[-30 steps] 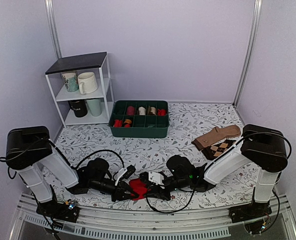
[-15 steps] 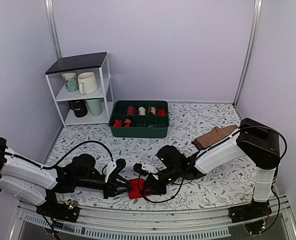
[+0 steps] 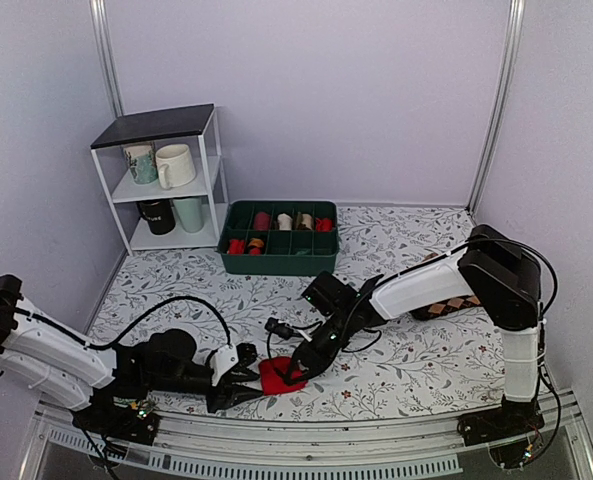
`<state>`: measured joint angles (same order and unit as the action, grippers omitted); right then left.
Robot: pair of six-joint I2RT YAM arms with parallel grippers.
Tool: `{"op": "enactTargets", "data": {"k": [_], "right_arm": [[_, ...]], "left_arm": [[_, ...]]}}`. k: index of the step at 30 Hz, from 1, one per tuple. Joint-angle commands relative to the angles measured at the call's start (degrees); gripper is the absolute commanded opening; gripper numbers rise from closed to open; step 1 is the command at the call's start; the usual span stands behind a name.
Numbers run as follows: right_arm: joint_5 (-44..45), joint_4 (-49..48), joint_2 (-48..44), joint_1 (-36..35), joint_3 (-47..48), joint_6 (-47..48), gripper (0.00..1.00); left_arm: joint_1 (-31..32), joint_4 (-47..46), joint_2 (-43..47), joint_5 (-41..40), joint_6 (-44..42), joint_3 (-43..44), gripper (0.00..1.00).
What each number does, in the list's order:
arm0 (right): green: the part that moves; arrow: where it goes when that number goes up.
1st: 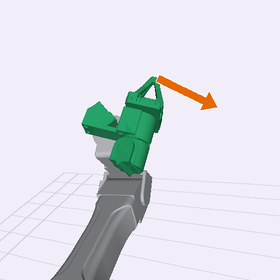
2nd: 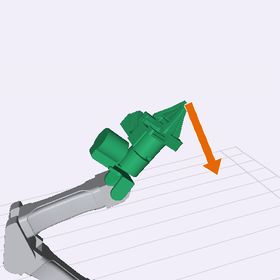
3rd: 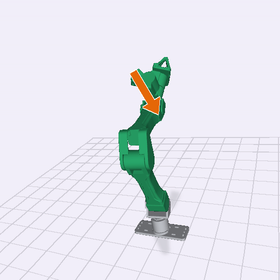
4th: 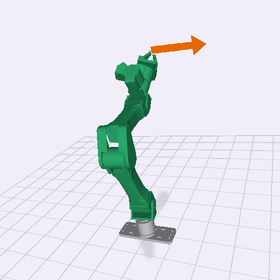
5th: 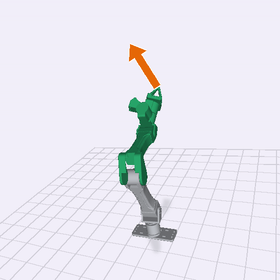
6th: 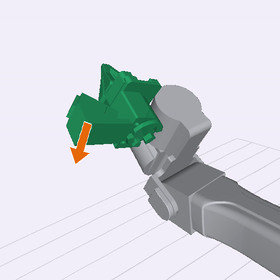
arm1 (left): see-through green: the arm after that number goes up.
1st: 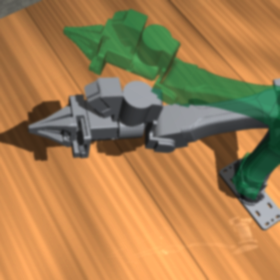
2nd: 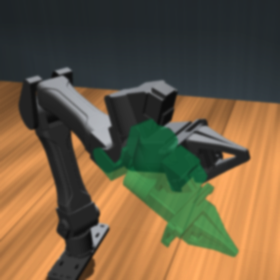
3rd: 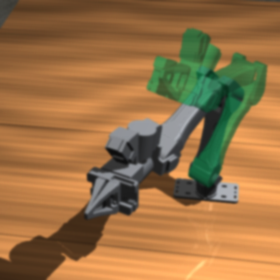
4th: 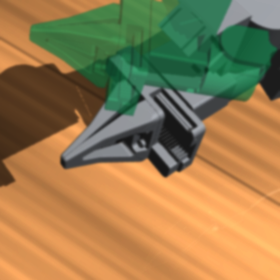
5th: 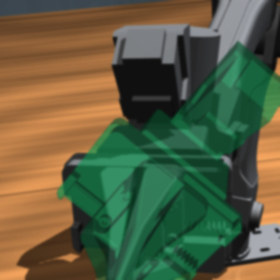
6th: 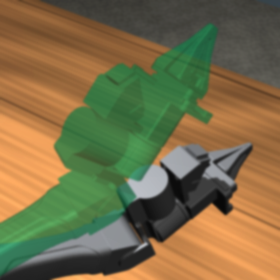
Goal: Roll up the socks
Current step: Roll the sock at the center of the board.
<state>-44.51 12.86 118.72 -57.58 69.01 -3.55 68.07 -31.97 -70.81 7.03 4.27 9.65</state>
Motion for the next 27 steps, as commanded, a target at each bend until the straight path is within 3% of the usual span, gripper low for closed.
{"op": "enactTargets", "data": {"k": [1,6,14,27], "right_arm": [[4.53,15.31,5.21,0.32,-1.40,-1.39,0.17],[4.72,16.97,5.34,0.35,-1.02,-1.51,0.17],[5.49,17.99,5.64,0.36,-0.13,-0.98,0.17],[4.85,18.34,6.83,0.37,0.65,-1.15,0.17]], "left_arm": [[1.38,-2.47,-3.41,-3.49,-4.76,3.15,0.39],[1.66,-5.42,-6.04,-4.57,-7.08,4.47,0.42],[2.10,-6.81,-13.39,-0.20,-7.43,7.12,0.65],[2.41,-7.82,-19.41,0.75,-6.11,9.12,0.58]]}}
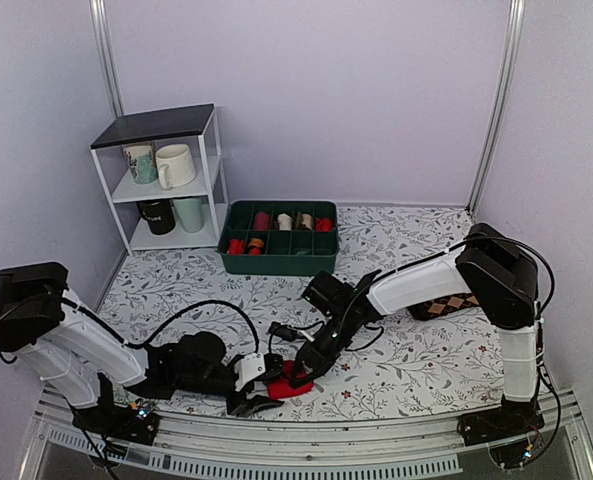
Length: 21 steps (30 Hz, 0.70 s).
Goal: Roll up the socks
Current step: Roll the sock at the center of the board.
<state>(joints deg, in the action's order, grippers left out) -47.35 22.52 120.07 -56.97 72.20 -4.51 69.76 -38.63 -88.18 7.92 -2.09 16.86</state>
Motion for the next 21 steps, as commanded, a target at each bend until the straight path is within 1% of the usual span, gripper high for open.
{"op": "enactTargets", "data": {"k": [1,5,8,14,20,21], "right_arm": [[7.44,8.83,5.52,-0.24,-2.51,-0.23,0.17],[7.19,9.26,5.47,-0.25,-2.75,-0.15,0.17],[7.10,9.45,5.36,-0.24,-2.86,-0.06,0.17],[6.52,9.53,5.47,-0.20,-2.76,-0.09,0.17],[5.61,9.49,5.52,-0.24,-2.62,0.04,0.17],[5.26,9.41,5.60,-0.20,-2.53,0.03,0.17]], "left_arm": [[0.71,-0.88,-2.56,-0.78,0.39,2.27,0.58],[0.73,-0.52,-3.63,-2.02,1.07,2.68,0.57],[0.75,0.24,-4.24,-2.21,1.96,2.61,0.53],[0.82,1.33,-6.39,-1.73,4.37,2.40,0.43],[0.82,2.77,-8.34,-0.57,5.22,3.20,0.28],[0.80,3.15,-8.65,-0.42,5.29,3.42,0.25]]}}
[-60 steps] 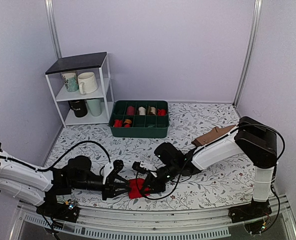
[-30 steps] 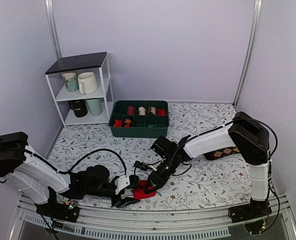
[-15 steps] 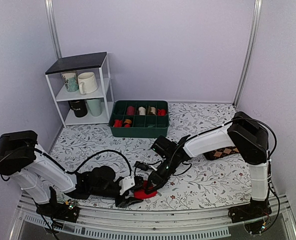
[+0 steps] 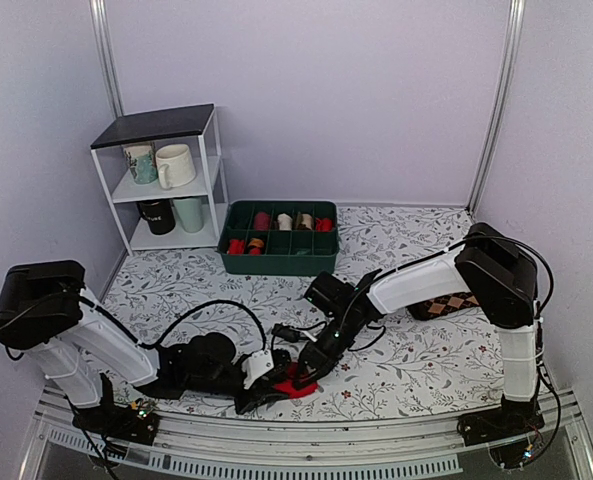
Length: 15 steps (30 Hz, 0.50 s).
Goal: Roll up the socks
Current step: Roll the sock at the center of the board.
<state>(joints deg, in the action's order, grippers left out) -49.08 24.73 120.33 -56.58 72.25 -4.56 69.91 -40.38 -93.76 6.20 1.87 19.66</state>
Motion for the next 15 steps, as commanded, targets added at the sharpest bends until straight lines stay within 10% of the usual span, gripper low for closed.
{"op": "enactTargets", "data": {"k": [1,4,9,15], "right_arm": [[6.60,7.09,5.43,-0.63,-2.54,0.01,0.17],[6.44,6.89,5.44,-0.60,-2.51,0.00,0.17],[5.29,4.23,4.42,0.16,-2.59,-0.48,0.18],[12.89,-10.38,-2.95,1.99,-5.95,-2.28,0.41]], "left_arm": [[0.71,5.45,-3.30,1.33,1.44,0.85,0.18],[0.62,6.62,-3.37,2.27,1.75,1.31,0.00],[0.57,12.54,-2.99,3.21,3.81,3.37,0.00],[-0.99,17.28,-1.07,5.72,9.85,3.34,0.00]]}}
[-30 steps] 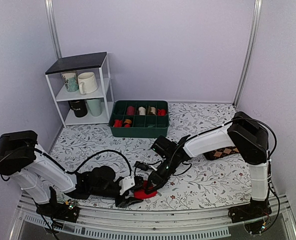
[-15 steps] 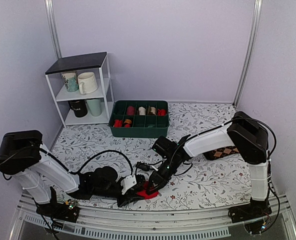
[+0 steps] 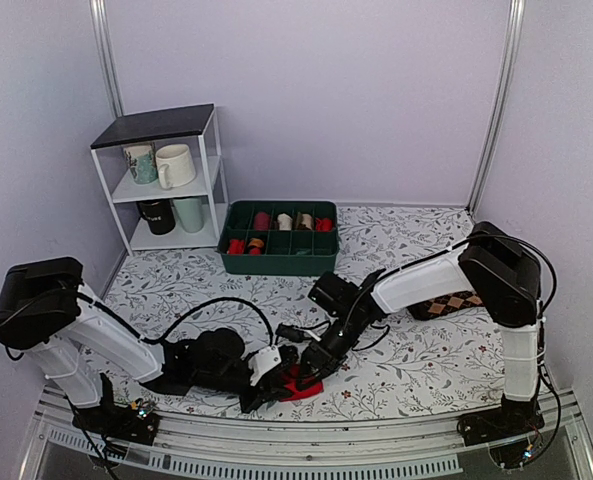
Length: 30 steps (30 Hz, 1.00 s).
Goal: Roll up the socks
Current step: Roll the sock at the center of the board.
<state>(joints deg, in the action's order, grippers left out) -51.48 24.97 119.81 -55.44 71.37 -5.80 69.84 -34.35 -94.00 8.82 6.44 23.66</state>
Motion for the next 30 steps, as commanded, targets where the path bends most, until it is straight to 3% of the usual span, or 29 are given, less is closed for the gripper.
{"op": "enactTargets", "data": {"k": [1,6,10,20,30], "right_arm": [[16.57,-16.50,-5.18,1.20,-7.24,-1.31,0.43],[22.37,-48.26,-21.09,1.31,-24.10,1.78,0.50],[22.36,-69.24,-26.46,0.02,-37.17,11.13,0.54],[24.25,-63.79,-22.10,-9.38,-37.12,21.02,0.55],[31.08,-57.84,-18.27,-11.91,-35.73,23.77,0.55]], "left_arm": [[-1.30,11.25,-0.60,3.77,6.40,-1.09,0.00],[-5.13,9.80,-1.42,9.80,11.14,-2.74,0.00],[-7.56,8.73,-3.05,13.91,13.36,-3.34,0.00],[-11.16,8.93,-4.68,18.69,15.01,-3.83,0.00],[-11.51,8.31,-5.24,19.65,15.13,-4.00,0.00]]}}
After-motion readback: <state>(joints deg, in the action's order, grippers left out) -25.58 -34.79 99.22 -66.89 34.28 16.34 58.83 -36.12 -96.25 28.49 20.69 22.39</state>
